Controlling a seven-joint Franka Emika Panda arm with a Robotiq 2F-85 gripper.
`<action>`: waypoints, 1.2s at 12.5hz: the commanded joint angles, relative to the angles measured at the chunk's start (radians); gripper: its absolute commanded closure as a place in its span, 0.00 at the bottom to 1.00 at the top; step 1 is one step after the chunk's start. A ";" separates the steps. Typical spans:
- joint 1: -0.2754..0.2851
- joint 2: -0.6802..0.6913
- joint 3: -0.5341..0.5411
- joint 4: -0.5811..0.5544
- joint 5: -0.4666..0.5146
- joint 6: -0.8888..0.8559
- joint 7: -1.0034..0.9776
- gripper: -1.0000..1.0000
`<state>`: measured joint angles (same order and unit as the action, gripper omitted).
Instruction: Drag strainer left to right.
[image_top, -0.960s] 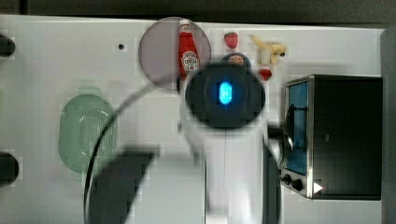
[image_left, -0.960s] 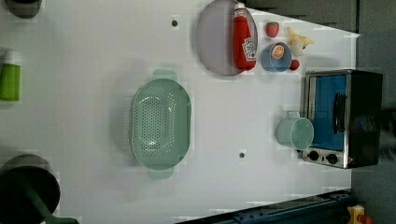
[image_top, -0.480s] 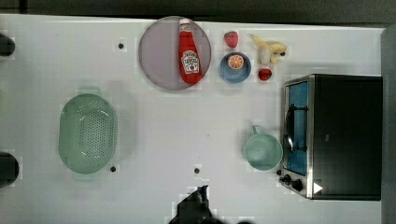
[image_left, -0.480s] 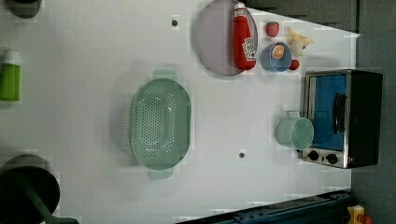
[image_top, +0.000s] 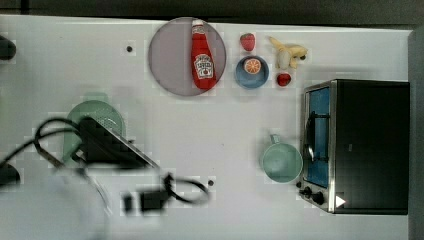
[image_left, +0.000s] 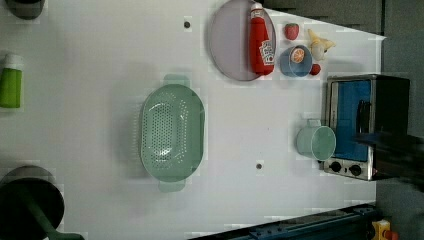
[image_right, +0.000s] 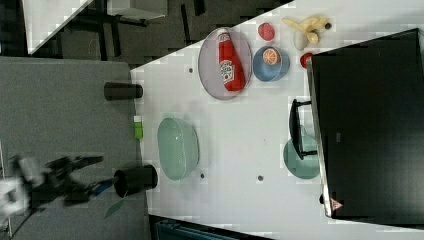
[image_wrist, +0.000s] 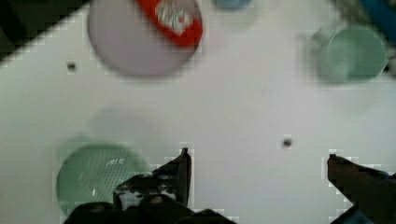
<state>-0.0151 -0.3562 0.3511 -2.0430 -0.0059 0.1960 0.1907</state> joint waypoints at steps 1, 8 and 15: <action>0.019 0.100 0.133 -0.088 0.013 0.088 0.300 0.00; 0.023 0.513 0.260 -0.089 0.004 0.417 0.909 0.00; 0.040 0.832 0.228 -0.088 -0.127 0.726 1.097 0.00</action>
<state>0.0189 0.5024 0.5894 -2.1172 -0.1026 0.9102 1.2021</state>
